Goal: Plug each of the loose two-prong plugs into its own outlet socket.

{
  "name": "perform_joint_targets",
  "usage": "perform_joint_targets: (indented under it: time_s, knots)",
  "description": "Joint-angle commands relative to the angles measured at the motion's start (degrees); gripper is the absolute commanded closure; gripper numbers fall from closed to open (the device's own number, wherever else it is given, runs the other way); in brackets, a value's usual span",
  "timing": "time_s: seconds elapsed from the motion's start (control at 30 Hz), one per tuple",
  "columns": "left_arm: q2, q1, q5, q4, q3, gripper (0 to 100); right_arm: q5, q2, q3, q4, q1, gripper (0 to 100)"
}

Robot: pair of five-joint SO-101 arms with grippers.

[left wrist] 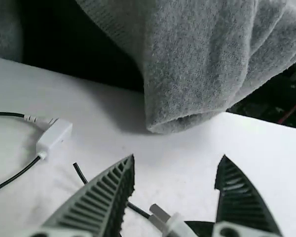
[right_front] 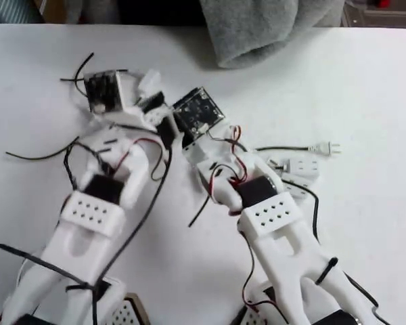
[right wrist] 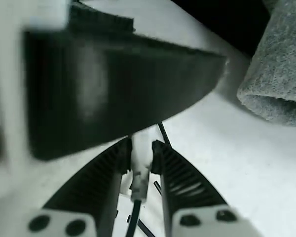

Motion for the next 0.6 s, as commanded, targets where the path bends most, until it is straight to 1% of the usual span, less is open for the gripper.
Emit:
perform_joint_targets:
  time_s: [0.0, 0.1, 0.27, 0.37, 0.47, 0.57]
  knots:
    - [-3.47, 0.75, 0.35, -8.88, 5.27, 74, 0.0, -2.42, -0.44, -1.1, -0.31, 98.0]
    - [-3.56, 0.84, 0.35, -11.6, 8.09, 74, 0.0, -2.86, -0.44, -1.1, -0.31, 98.0]
    - [-3.47, 2.33, 0.35, -11.43, 9.23, 74, 0.0, -2.95, -0.62, -1.1, -0.48, 98.0]
    - [-3.47, 3.91, 0.18, -11.78, 10.46, 74, -2.29, -3.38, -0.7, -1.01, -0.48, 98.0]
    - [-3.47, 4.18, -3.96, -11.78, 10.64, 74, -3.08, -6.29, -0.7, 0.22, -0.48, 98.0]
    - [-3.38, 4.18, -5.19, -11.78, 10.73, 74, -3.08, -11.21, -0.7, 3.21, -1.1, 98.0]
